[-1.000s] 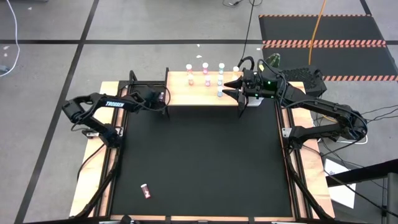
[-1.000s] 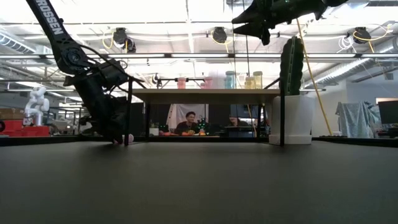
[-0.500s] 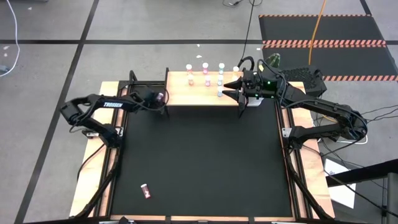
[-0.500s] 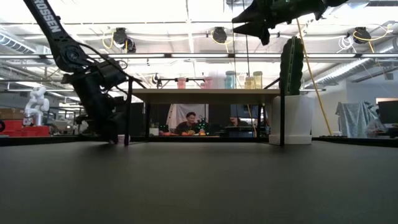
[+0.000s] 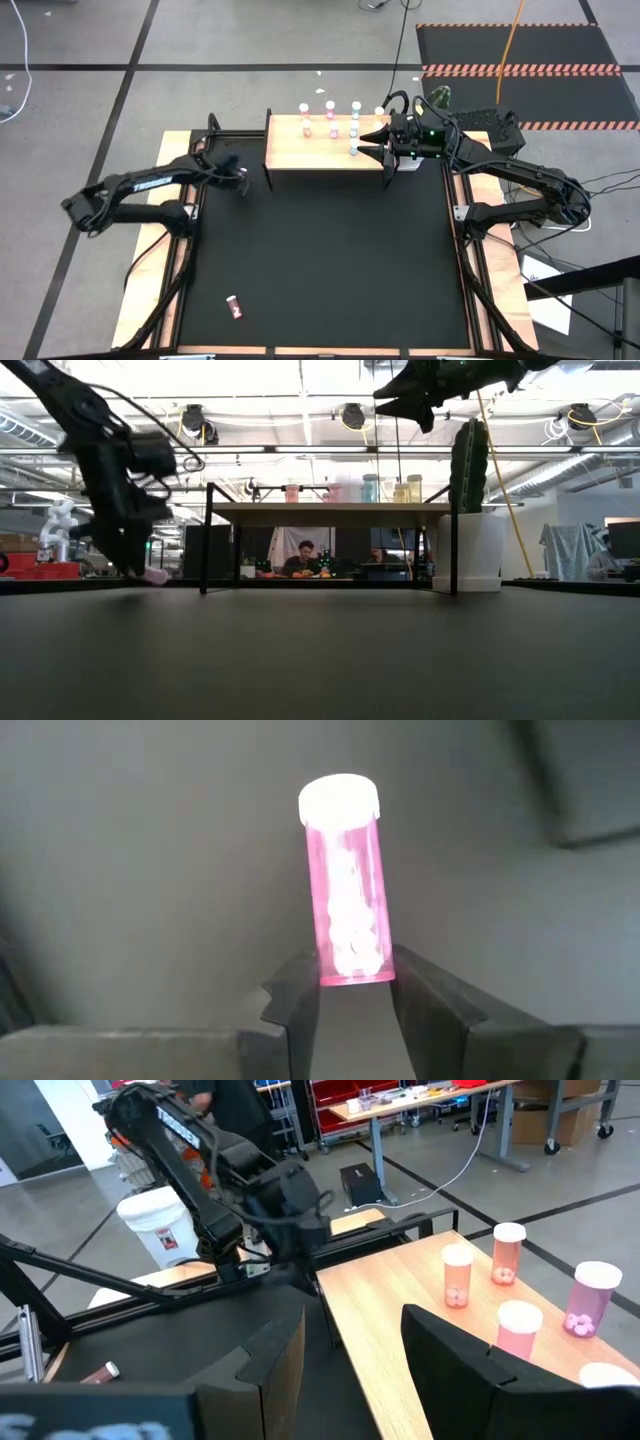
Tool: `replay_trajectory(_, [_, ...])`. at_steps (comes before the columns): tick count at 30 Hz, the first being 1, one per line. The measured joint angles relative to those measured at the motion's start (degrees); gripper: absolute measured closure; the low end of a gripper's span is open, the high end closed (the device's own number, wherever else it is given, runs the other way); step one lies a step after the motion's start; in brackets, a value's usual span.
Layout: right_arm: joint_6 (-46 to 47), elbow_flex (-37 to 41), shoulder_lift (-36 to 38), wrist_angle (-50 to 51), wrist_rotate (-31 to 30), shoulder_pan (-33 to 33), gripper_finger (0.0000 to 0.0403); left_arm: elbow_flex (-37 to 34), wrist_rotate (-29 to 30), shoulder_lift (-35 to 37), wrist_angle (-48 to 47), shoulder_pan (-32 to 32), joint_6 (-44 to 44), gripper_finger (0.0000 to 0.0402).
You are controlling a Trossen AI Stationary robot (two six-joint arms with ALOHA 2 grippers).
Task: Pick and place medicine bottles onto shelf by color
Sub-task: Put the purple pill bottle on the shelf aligned with the other purple pill bottles
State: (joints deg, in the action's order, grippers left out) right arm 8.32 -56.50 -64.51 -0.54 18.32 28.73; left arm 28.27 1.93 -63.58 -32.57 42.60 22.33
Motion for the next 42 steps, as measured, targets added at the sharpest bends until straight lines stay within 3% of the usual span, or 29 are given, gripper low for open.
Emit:
replay_trajectory(6, [0.85,0.01,0.00,0.04,1.54,-0.23,0.0238,0.00,-3.94,12.88,-4.42,-7.36,8.78,0.0302])
replay_trajectory(10, [1.42,0.01,0.00,-0.19,2.41,-1.95,0.0238,0.02,-5.42,21.43,-3.65,-14.02,15.15,0.0296])
replay_trajectory(18, [-1.54,-1.44,-4.86,-0.74,6.85,-9.56,0.0222,0.09,-5.66,32.10,11.51,-27.61,19.82,0.0292])
replay_trajectory(24, [-1.93,-11.63,-9.75,-1.09,5.73,-14.18,0.0195,0.13,-6.62,33.21,27.30,-35.79,13.52,0.0299])
replay_trajectory(28, [-4.05,-20.74,-15.69,-1.23,1.23,-17.80,0.0179,0.13,-6.57,32.44,37.64,-37.45,7.34,0.0288])
replay_trajectory(31, [-6.50,-27.95,-21.95,-1.05,1.15,-20.11,0.0173,0.13,-6.59,31.50,44.48,-37.43,3.78,0.0290])
replay_trajectory(37, [-7.29,-42.01,-33.27,-1.08,3.15,-21.79,0.0172,0.15,-10.81,30.06,47.75,-37.79,0.37,0.0300])
replay_trajectory(42, [-2.57,-47.35,-39.60,-1.48,6.59,-21.71,0.0172,0.15,-11.52,27.87,47.86,-39.39,-5.00,0.0289])
